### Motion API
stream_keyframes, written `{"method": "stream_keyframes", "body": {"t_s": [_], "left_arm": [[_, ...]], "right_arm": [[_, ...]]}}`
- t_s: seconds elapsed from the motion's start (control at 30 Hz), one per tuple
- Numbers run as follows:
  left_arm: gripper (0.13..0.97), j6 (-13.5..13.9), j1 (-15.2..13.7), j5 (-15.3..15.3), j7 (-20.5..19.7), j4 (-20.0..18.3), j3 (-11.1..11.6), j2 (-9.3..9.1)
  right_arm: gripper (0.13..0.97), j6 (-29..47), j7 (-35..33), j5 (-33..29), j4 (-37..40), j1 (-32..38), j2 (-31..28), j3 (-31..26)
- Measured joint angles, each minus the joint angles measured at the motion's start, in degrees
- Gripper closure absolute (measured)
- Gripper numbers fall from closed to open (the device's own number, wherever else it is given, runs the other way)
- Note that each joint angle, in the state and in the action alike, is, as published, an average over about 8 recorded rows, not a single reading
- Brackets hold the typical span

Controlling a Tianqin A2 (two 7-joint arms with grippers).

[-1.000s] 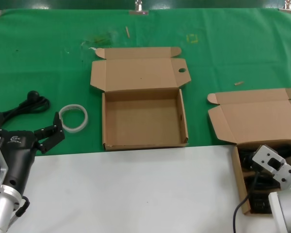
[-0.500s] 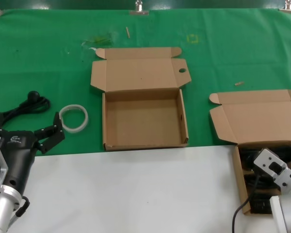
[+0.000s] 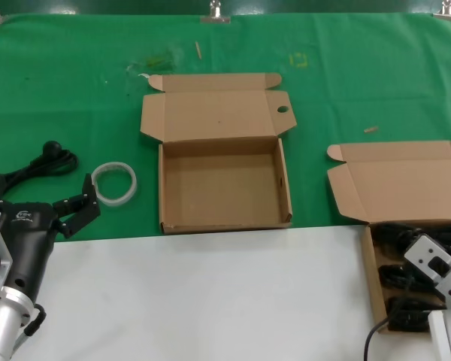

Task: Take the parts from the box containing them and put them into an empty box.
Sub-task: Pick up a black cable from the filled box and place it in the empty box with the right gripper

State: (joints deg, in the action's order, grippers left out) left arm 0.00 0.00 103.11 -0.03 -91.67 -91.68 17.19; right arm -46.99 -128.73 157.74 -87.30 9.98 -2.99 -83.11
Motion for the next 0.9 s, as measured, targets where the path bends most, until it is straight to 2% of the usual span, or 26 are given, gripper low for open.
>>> {"method": "stream_keyframes", "body": {"t_s": [0.43,0.9], "left_arm": [[0.132,0.0,0.0,0.0,0.0,0.0,0.0,0.0],[0.132,0.0,0.0,0.0,0.0,0.0,0.0,0.0]], "right_arm": [[0.916,-3.2,-0.2,0.0,-5.8,-1.3,0.1,0.1],[0.941,-7.2,1.8,0.0,-12.9,-2.0,0.1,-3.4]]}}
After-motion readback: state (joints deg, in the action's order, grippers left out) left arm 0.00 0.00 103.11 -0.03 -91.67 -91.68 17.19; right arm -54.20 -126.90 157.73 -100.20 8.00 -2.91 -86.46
